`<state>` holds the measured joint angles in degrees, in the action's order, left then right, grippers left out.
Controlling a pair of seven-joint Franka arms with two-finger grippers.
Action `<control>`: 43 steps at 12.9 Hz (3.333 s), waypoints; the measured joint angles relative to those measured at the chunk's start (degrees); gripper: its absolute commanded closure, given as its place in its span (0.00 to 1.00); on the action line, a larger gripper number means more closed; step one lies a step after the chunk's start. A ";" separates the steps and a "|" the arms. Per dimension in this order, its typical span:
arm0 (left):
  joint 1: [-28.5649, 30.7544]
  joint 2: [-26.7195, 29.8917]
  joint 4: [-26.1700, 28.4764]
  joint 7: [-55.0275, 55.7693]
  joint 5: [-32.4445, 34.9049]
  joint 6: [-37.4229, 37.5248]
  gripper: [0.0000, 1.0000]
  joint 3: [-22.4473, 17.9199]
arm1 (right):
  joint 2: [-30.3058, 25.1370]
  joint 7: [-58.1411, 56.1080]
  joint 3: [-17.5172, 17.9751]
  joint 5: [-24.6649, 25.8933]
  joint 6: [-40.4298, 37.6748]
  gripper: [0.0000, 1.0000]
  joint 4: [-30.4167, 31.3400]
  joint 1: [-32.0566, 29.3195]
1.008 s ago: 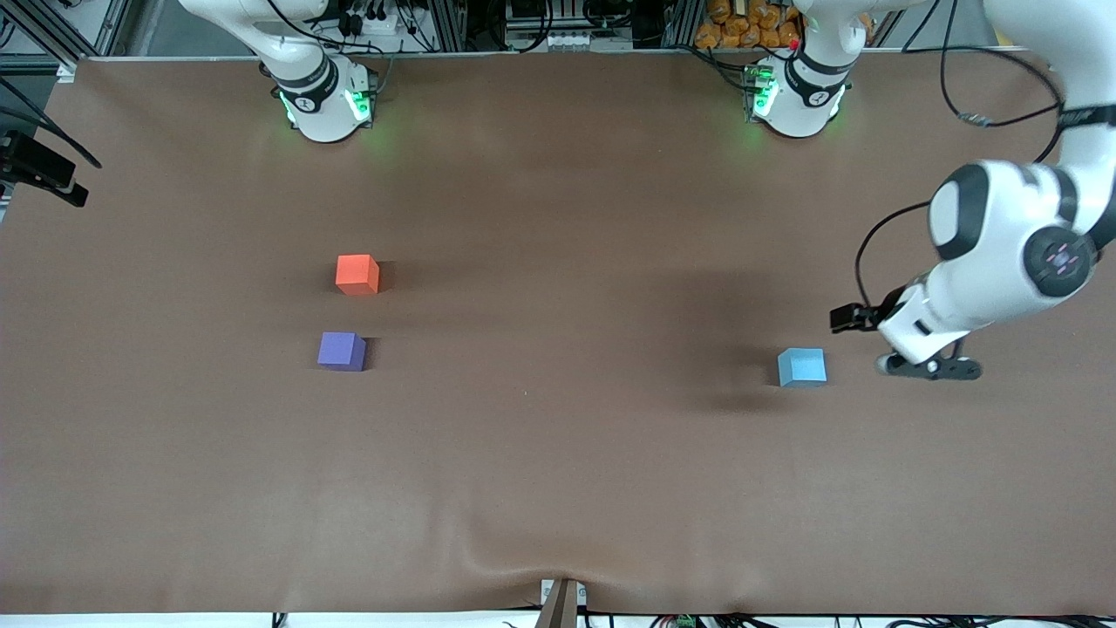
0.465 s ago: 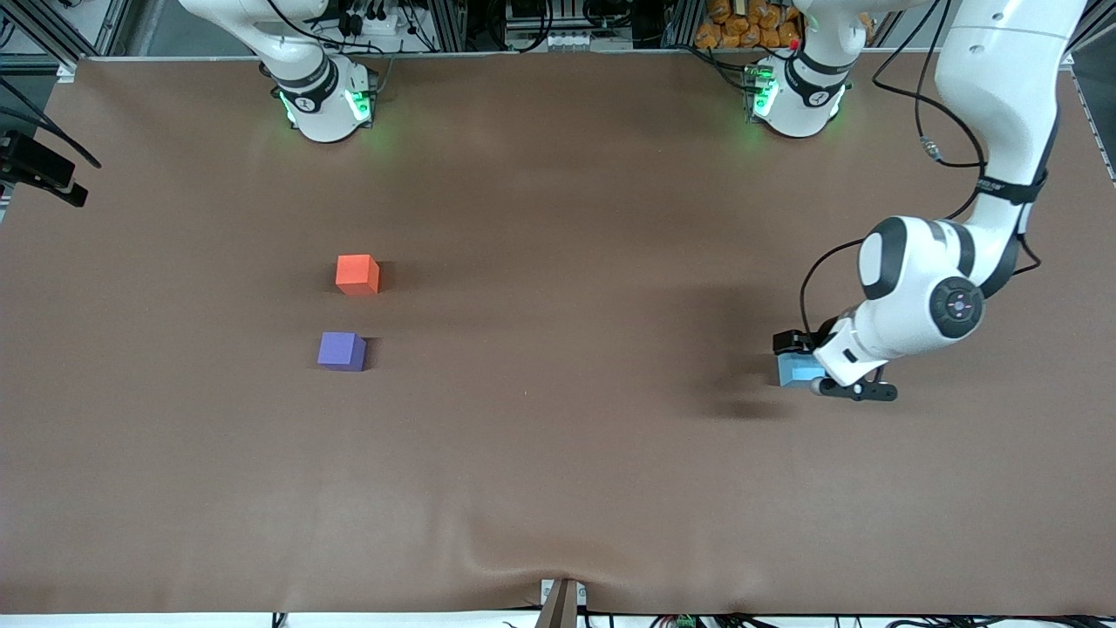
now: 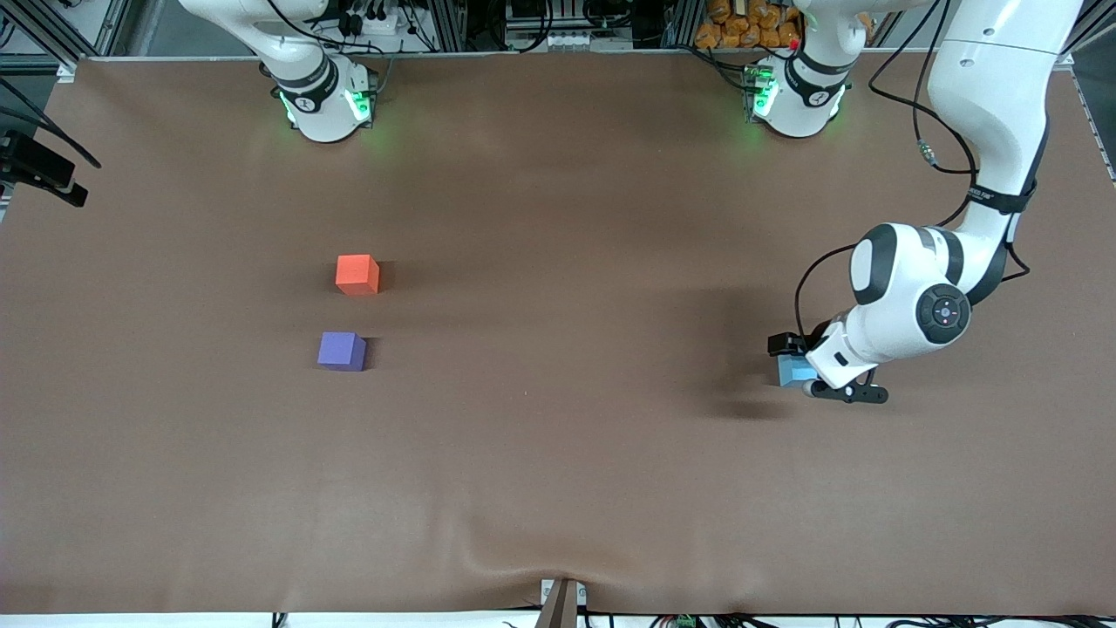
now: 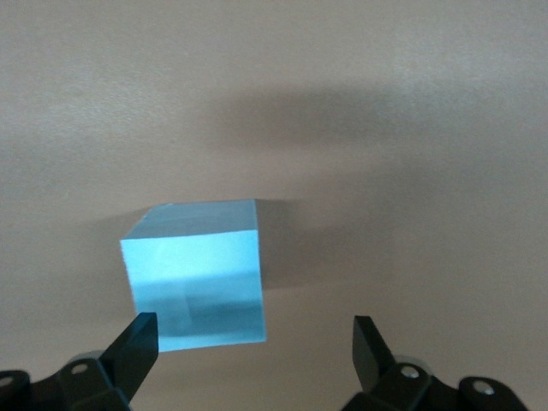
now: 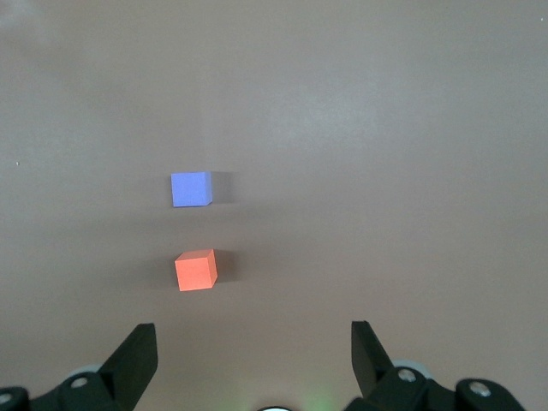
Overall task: Place blue block between orange and purple blocks
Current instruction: 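Close the left gripper on the light blue cube, then lift the blue cube and carry it toward the orange cube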
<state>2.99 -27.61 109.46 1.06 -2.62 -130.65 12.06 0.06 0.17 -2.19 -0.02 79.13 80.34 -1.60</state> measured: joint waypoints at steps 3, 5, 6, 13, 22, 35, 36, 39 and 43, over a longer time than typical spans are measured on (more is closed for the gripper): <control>0.08 0.00 -0.02 0.01 1.54 -0.10 0.00 -0.79 | 0.00 0.00 0.00 0.00 0.00 0.00 0.00 0.00; 0.16 -0.02 -0.05 0.01 1.78 -0.35 0.00 -1.50 | 0.00 0.00 0.00 0.00 0.00 0.00 0.00 0.00; 0.19 -0.03 -0.04 0.01 1.80 -0.36 0.00 -1.74 | 0.00 0.00 0.00 0.00 0.00 0.00 0.00 0.00; 0.25 -1.64 -0.80 0.01 1.81 -1.94 0.00 -1.96 | 0.00 0.00 -0.07 0.00 0.00 0.00 0.00 -0.03; 0.18 -6.54 -2.80 0.01 1.81 -3.92 0.70 -1.92 | 0.00 0.00 -0.10 0.00 0.00 0.00 0.00 -0.03; -13.76 -3.49 -5.36 24.95 1.87 -3.92 1.00 0.57 | 0.00 0.00 -0.11 0.00 0.00 0.00 0.01 -0.04; -16.00 -3.37 -6.13 28.48 1.87 -3.92 1.00 0.57 | 0.00 0.00 -0.12 0.00 0.00 0.00 0.01 -0.04; -21.21 -3.35 -8.49 38.64 1.87 -3.92 1.00 0.53 | 0.00 0.00 0.02 -0.08 0.01 0.00 0.00 0.00; -28.10 -4.42 -11.33 51.81 1.87 -3.92 1.00 0.52 | 0.22 0.00 -0.40 -1.37 0.02 0.00 0.03 -0.70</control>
<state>-25.11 -32.03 98.13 52.87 -0.75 -134.57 12.58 0.28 0.17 -2.59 -1.39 79.14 80.37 -2.29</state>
